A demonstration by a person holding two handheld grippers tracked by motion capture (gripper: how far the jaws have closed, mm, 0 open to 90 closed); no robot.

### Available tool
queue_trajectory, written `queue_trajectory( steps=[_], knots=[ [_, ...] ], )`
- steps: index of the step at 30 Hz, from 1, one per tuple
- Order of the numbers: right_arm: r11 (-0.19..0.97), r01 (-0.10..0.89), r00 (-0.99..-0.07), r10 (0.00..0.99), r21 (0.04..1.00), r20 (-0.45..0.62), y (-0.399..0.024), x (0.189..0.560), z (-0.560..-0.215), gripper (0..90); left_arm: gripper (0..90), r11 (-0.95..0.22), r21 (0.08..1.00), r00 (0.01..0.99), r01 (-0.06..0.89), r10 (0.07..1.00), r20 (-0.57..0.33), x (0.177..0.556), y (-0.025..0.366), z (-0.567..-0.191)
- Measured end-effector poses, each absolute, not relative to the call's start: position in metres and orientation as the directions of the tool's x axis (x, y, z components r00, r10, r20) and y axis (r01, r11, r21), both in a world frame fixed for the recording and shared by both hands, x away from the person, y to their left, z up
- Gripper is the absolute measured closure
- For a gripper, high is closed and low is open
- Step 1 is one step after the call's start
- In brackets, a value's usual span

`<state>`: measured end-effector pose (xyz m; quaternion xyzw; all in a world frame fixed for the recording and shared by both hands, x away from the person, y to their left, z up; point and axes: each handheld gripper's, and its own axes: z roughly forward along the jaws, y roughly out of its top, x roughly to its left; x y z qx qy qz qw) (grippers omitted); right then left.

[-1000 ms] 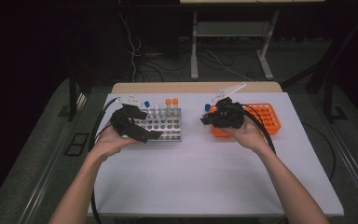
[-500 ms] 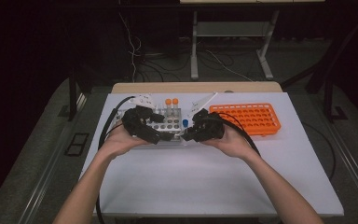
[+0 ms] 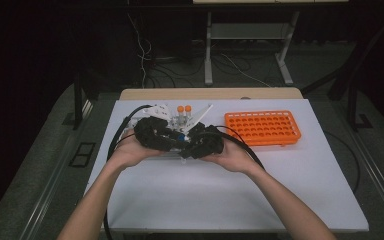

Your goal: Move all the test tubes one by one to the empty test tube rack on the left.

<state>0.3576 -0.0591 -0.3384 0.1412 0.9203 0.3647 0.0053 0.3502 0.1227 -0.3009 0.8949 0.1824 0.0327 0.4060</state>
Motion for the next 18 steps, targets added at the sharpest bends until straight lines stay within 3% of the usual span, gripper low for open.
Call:
queue_trajectory(
  steps=[3,7,14,18],
  knots=[
    [0.683,0.266,-0.957,0.272,0.680,0.101,-0.058,0.358,-0.339,74.7,73.8,-0.609,0.737,0.932,0.293,0.355,-0.077,0.350,0.124,-0.300],
    [0.664,0.296,-0.947,0.299,0.687,0.119,-0.061,0.360,-0.339,58.2,74.0,-0.602,0.740,0.923,0.299,0.381,-0.063,0.353,0.131,-0.296],
    [0.615,0.344,-0.924,0.356,0.710,0.140,-0.080,0.359,-0.341,39.9,74.0,-0.590,0.740,0.903,0.322,0.426,-0.053,0.360,0.147,-0.291],
    [0.599,0.372,-0.906,0.402,0.709,0.135,-0.091,0.356,-0.342,25.0,74.0,-0.574,0.745,0.889,0.339,0.455,-0.054,0.364,0.157,-0.288]
  ],
)
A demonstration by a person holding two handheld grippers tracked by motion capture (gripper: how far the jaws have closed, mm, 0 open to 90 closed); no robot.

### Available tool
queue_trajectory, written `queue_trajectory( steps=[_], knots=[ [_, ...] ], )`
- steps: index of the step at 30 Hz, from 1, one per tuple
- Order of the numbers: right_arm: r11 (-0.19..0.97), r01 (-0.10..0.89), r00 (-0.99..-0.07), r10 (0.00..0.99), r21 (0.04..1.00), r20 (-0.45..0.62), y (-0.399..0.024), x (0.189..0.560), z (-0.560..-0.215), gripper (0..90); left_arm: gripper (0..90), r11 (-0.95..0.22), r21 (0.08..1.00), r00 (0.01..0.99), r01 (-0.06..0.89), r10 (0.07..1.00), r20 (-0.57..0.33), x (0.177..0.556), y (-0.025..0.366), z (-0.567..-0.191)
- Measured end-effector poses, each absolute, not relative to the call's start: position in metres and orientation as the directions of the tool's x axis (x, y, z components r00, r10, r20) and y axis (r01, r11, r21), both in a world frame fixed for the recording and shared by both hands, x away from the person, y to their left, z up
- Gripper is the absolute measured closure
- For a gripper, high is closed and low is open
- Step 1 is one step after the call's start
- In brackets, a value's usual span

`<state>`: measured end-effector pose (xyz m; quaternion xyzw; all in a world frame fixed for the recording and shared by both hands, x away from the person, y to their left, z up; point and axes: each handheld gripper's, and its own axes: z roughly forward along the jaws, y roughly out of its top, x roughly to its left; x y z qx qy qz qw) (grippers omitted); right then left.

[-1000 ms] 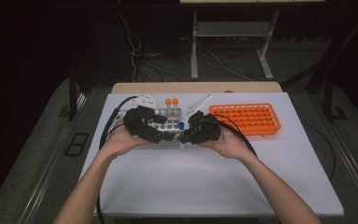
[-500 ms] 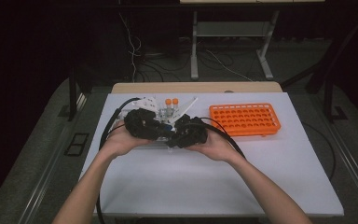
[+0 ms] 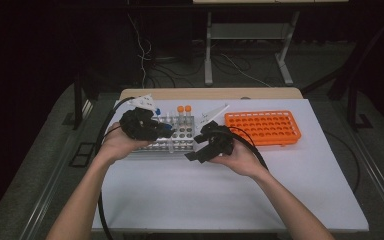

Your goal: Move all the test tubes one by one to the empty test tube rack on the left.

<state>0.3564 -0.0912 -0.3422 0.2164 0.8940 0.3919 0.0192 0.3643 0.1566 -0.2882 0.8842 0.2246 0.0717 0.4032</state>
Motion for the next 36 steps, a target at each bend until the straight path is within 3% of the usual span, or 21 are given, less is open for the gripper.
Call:
queue_trajectory(
  steps=[2,6,9,36],
  knots=[
    [0.589,0.385,-0.896,0.423,0.711,0.136,-0.096,0.354,-0.342,16.5,74.0,-0.568,0.747,0.884,0.344,0.464,-0.055,0.366,0.161,-0.287],
    [0.565,0.393,-0.886,0.443,0.725,0.135,-0.108,0.349,-0.343,11.1,74.0,-0.562,0.749,0.876,0.350,0.480,-0.049,0.368,0.167,-0.286],
    [0.557,0.402,-0.879,0.457,0.727,0.136,-0.116,0.344,-0.345,0.2,74.0,-0.561,0.748,0.869,0.354,0.492,-0.042,0.369,0.171,-0.284],
    [0.449,0.489,-0.810,0.551,0.748,0.199,-0.192,0.303,-0.373,0.2,74.3,-0.530,0.746,0.803,0.403,0.596,-0.011,0.412,0.200,-0.273]
  ],
)
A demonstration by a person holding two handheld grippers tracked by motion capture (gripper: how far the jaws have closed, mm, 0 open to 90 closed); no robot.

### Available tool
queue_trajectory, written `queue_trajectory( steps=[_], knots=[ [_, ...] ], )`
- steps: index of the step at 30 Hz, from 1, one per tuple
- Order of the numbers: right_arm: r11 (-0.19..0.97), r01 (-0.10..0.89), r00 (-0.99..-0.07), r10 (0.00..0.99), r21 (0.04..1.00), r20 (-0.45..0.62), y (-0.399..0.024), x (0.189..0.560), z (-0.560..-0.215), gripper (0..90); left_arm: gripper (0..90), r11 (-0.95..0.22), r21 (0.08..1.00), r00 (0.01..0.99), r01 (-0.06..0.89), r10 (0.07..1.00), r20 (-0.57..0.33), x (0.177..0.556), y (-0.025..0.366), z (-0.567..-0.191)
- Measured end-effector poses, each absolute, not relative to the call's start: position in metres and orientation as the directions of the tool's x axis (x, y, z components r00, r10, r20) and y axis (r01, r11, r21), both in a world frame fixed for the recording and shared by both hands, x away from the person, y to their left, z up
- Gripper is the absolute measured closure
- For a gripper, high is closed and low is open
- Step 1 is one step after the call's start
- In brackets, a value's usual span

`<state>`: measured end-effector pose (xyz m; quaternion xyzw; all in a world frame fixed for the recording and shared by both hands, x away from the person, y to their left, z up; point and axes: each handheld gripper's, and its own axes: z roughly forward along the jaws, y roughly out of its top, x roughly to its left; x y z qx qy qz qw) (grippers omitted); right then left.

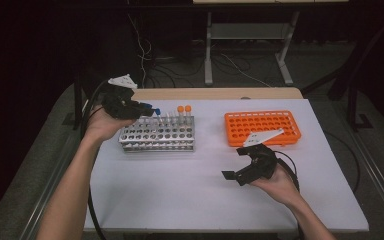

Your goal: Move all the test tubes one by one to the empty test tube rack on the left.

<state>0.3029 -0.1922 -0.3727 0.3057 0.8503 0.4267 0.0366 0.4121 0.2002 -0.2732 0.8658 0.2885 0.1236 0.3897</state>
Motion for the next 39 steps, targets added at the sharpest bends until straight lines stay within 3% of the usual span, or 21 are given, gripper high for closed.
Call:
queue_trajectory(
  steps=[19,39],
  knots=[
    [0.412,0.550,-0.759,0.609,0.727,0.230,-0.234,0.286,-0.390,0.2,74.4,-0.457,0.754,0.732,0.473,0.680,-0.047,0.462,0.213,-0.300],
    [0.398,0.564,-0.744,0.625,0.723,0.236,-0.244,0.283,-0.395,0.2,74.2,-0.453,0.731,0.720,0.511,0.690,-0.075,0.475,0.206,-0.319]
  ],
)
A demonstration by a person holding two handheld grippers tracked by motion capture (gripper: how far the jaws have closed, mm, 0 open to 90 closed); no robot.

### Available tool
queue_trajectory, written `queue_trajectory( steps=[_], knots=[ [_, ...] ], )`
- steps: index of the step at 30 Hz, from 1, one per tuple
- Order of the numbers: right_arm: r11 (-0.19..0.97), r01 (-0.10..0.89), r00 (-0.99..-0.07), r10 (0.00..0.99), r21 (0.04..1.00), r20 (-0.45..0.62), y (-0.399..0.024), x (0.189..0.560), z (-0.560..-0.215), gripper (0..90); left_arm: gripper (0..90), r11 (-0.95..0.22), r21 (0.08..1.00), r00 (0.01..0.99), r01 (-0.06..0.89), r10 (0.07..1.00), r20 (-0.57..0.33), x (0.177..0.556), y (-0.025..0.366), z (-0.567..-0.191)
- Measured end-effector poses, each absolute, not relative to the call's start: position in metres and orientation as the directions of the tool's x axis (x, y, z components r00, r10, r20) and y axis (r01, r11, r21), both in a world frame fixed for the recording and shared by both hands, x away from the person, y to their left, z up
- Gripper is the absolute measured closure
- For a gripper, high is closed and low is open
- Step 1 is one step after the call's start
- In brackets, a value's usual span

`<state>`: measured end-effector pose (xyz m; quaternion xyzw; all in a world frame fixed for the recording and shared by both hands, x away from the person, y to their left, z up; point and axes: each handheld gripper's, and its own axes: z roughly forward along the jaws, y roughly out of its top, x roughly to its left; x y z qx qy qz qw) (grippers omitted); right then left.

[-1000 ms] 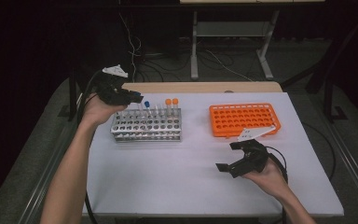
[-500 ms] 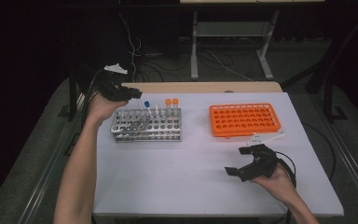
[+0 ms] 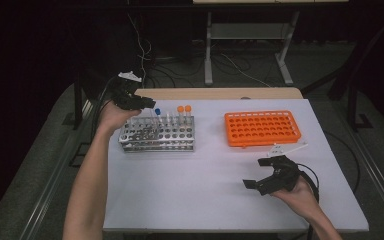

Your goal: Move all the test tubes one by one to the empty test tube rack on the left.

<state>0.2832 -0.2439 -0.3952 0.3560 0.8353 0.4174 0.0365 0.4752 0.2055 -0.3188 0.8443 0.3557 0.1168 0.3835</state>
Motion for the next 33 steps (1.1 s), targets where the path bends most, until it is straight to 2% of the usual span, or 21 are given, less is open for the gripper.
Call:
queue_trajectory(
  steps=[16,23,27,31,33],
  knots=[
    [0.382,0.570,-0.734,0.634,0.728,0.243,-0.249,0.283,-0.396,0.2,72.8,-0.438,0.713,0.709,0.547,0.695,-0.117,0.476,0.206,-0.334],
    [0.377,0.575,-0.730,0.637,0.726,0.247,-0.251,0.283,-0.397,0.2,64.3,-0.427,0.712,0.705,0.558,0.696,-0.135,0.472,0.206,-0.330],
    [0.369,0.580,-0.723,0.643,0.726,0.251,-0.254,0.282,-0.397,0.2,56.2,-0.398,0.729,0.692,0.556,0.708,-0.141,0.464,0.207,-0.323],
    [0.358,0.586,-0.714,0.652,0.727,0.254,-0.257,0.279,-0.397,0.2,46.0,-0.334,0.759,0.671,0.559,0.720,-0.178,0.452,0.211,-0.316],
    [0.345,0.592,-0.705,0.660,0.728,0.260,-0.261,0.278,-0.398,0.2,37.2,-0.307,0.773,0.668,0.555,0.718,-0.195,0.444,0.214,-0.313]
  ],
)
